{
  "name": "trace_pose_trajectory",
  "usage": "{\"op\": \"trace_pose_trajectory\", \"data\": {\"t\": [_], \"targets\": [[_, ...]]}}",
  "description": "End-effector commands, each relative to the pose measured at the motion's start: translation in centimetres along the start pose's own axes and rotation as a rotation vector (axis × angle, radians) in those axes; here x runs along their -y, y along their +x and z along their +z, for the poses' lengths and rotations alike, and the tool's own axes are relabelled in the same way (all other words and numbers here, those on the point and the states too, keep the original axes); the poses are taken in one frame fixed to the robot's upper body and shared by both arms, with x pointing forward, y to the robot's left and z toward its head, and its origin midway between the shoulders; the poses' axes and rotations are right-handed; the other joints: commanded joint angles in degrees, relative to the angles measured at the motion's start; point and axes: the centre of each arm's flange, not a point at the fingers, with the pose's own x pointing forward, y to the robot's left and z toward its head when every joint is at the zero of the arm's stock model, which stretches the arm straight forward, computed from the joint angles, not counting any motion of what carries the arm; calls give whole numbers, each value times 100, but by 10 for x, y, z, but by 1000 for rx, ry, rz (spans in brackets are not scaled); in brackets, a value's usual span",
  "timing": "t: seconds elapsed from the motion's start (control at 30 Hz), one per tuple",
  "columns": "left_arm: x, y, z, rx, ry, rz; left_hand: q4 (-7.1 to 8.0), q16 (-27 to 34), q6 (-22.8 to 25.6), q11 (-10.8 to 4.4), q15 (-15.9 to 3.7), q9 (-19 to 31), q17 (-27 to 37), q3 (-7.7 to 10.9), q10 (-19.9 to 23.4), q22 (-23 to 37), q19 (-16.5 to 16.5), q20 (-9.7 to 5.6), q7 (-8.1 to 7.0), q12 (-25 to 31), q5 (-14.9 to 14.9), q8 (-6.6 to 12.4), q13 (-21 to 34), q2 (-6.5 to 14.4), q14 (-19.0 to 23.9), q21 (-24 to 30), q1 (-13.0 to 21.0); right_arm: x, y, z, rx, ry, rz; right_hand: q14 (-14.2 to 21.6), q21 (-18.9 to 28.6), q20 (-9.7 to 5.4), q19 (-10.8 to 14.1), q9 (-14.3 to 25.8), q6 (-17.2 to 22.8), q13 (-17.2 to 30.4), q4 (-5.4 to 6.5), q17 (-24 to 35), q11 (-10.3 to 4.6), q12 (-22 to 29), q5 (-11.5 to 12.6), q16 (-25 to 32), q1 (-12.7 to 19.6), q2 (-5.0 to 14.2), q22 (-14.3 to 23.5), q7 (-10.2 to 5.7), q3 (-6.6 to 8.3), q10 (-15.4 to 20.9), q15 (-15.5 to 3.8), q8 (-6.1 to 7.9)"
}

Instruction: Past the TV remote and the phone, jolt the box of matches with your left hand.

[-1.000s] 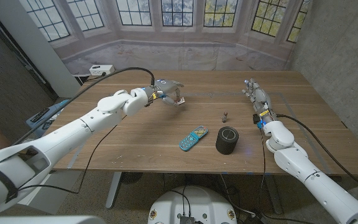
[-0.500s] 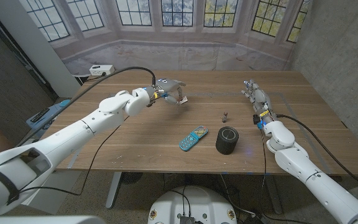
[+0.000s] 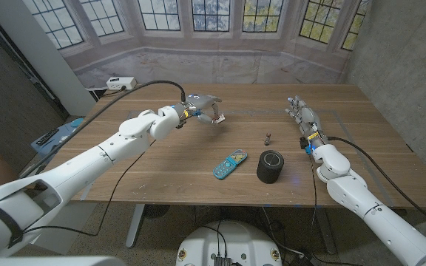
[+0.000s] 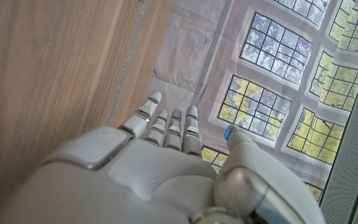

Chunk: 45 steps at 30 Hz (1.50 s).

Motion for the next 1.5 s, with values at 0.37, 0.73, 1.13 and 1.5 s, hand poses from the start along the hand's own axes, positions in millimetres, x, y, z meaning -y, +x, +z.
{"op": "trace_pose_trajectory", "data": {"t": [0.37,0.73,1.13,1.5], "targets": [[7,-2,0,-5,7,-17,12,2,11,8,32,14,21,-20,55,14,-6,8,31,-5,51,19,11,262,19,-37,217,-3,-4,-3,-12,1,7,64,9,-343,24,20,49,15,-16,14,3,-13,7,-2,-64,-14,17,-16,59,45,-105,-20],[16,-1,15,53,-2,-60,16,-2,13,17,39,9,23,-20,46,14,-11,13,37,-13,55,12,11,270,14,-39,206,-2,-4,-3,-5,2,3,64,10,-339,29,20,60,15,-14,13,10,-13,6,-4,-74,-19,17,-19,70,48,-105,-19],[23,-3,28,99,-14,-99,16,-5,16,13,41,5,24,-14,50,15,-15,7,36,-17,61,3,11,284,6,-41,202,-1,-2,-1,14,6,-6,73,13,-347,39,16,41,12,-33,2,-36,-17,8,-9,-63,-29,17,-40,95,50,-145,-32],[25,-3,41,139,-15,-119,16,-7,17,14,44,8,23,-12,27,15,-27,10,60,-30,66,-2,12,293,4,-46,195,-3,-1,-2,18,18,-13,84,13,-385,41,10,48,7,39,32,-101,-17,16,16,-111,86,18,-87,147,66,-194,-36]]}}
